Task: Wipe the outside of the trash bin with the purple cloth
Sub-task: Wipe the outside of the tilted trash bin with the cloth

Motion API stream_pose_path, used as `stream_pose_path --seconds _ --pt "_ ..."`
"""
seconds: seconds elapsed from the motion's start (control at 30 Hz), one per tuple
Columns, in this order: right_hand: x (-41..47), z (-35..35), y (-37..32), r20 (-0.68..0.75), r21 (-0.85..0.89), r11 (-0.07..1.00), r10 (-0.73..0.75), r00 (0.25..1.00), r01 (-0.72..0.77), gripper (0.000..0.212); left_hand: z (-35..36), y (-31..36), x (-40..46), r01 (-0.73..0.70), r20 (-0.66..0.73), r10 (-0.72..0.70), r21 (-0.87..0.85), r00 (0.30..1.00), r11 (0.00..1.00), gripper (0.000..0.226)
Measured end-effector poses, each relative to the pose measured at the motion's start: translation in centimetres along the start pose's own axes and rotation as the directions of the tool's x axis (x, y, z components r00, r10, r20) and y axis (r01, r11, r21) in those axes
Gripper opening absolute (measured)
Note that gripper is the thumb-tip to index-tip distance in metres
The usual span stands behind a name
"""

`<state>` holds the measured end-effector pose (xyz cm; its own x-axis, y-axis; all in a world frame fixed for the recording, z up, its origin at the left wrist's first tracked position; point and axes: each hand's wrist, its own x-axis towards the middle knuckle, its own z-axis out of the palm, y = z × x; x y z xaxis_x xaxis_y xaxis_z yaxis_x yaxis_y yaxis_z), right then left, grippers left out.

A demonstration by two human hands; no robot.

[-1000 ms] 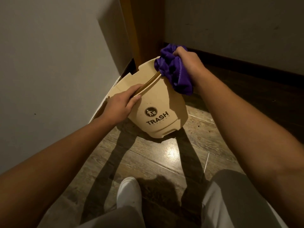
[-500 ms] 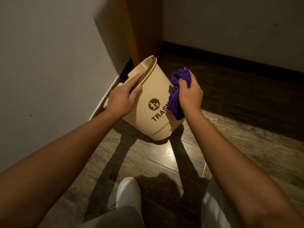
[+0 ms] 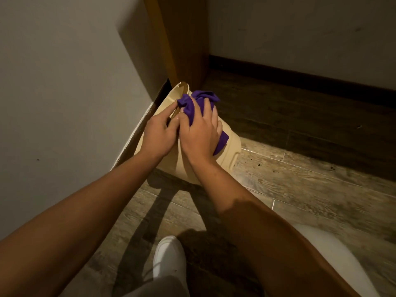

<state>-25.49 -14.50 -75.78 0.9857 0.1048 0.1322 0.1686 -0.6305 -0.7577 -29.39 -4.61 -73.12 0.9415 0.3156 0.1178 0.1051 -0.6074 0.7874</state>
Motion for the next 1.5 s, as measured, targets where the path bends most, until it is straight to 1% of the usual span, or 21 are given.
stream_pose_path --seconds 0.1,0.17,0.23,0.33,0.43,0.5,0.6,0.67,0.73,0.8,0.9,0.97,1.0,1.1,1.17,1.23,1.4,1.5 --pt "-0.4 0.1 2.7 0.002 -0.077 0.997 0.011 1.000 -0.010 0.060 0.0 -0.8 -0.4 0.035 -0.055 -0.036 -0.008 0.998 0.999 0.044" --pt "-0.6 0.0 5.3 0.006 -0.110 0.990 0.085 0.996 -0.084 0.055 -0.2 -1.4 -0.5 0.076 -0.066 -0.077 -0.018 0.995 0.997 0.045" --pt "-0.8 -0.1 7.6 0.004 -0.105 0.977 0.188 0.982 -0.186 0.048 -0.4 -1.8 -0.3 0.088 -0.075 -0.088 -0.005 0.993 0.996 0.045" --pt "-1.0 -0.6 10.1 -0.003 -0.020 0.938 0.346 0.938 -0.346 0.047 -0.3 -1.6 -0.1 0.086 -0.077 -0.085 0.001 0.993 0.996 0.045" --pt "-0.9 -1.3 11.7 0.018 -0.010 0.896 0.444 0.896 -0.444 0.042 0.0 -1.1 0.0 0.076 -0.077 -0.074 0.013 0.994 0.997 0.044" --pt "-0.8 -1.5 12.6 0.057 -0.015 0.868 0.497 0.866 -0.497 0.037 0.0 -1.0 0.1 0.083 -0.091 -0.079 0.039 0.993 0.996 0.043" --pt "-0.1 -1.8 13.3 0.105 0.006 0.792 0.607 0.788 -0.611 0.031 0.0 -0.8 0.4 0.067 -0.110 -0.056 0.096 0.992 0.993 0.043" --pt "0.4 -2.7 13.3 0.044 0.046 0.768 0.637 0.769 -0.639 0.032 0.1 -0.7 0.5 0.063 -0.112 -0.050 0.114 0.992 0.991 0.043" --pt "0.8 -4.1 12.5 -0.048 0.064 0.798 0.602 0.797 -0.599 0.039 0.2 -0.8 0.6 0.091 -0.118 -0.078 0.113 0.990 0.989 0.043" --pt "1.3 -4.9 10.9 -0.083 0.133 0.865 0.496 0.864 -0.484 0.038 0.4 -0.7 0.9 0.148 -0.114 -0.138 0.094 0.984 0.984 0.044" --pt "1.3 -5.0 6.6 -0.071 0.214 0.945 0.268 0.961 -0.248 0.037 0.6 0.0 2.0 0.249 -0.051 -0.249 -0.005 0.967 0.968 0.045" --pt "0.3 -4.0 3.5 -0.034 0.240 0.962 0.140 0.990 -0.128 0.042 0.3 0.6 2.8 0.320 0.014 -0.320 -0.080 0.947 0.944 0.044" --pt "-0.5 -3.3 2.2 -0.010 0.251 0.962 0.114 0.993 -0.108 0.044 0.2 0.9 3.0 0.350 0.046 -0.347 -0.106 0.937 0.931 0.043" --pt "-2.4 -1.2 -0.2 0.052 0.221 0.966 0.123 0.991 -0.131 0.053 -0.1 1.2 2.9 0.408 0.095 -0.397 -0.183 0.913 0.894 0.037" --pt "-3.1 -0.3 -0.8 0.060 0.106 0.988 0.107 0.992 -0.113 0.057 -0.1 1.2 2.6 0.440 0.121 -0.423 -0.240 0.898 0.865 0.027" --pt "-3.5 0.5 -0.7 0.049 -0.015 0.996 0.090 0.995 -0.090 0.059 0.1 1.1 2.5 0.476 0.134 -0.457 -0.280 0.879 0.834 0.023" --pt "-3.6 0.7 2.2 0.028 -0.137 0.984 0.121 0.992 -0.116 0.056 0.4 0.9 2.0 0.446 0.062 -0.444 -0.217 0.894 0.868 0.024" --pt "-3.3 0.3 5.7 0.014 -0.175 0.964 0.204 0.979 -0.199 0.054 0.3 0.3 1.4 0.464 0.022 -0.474 -0.246 0.880 0.851 0.031"
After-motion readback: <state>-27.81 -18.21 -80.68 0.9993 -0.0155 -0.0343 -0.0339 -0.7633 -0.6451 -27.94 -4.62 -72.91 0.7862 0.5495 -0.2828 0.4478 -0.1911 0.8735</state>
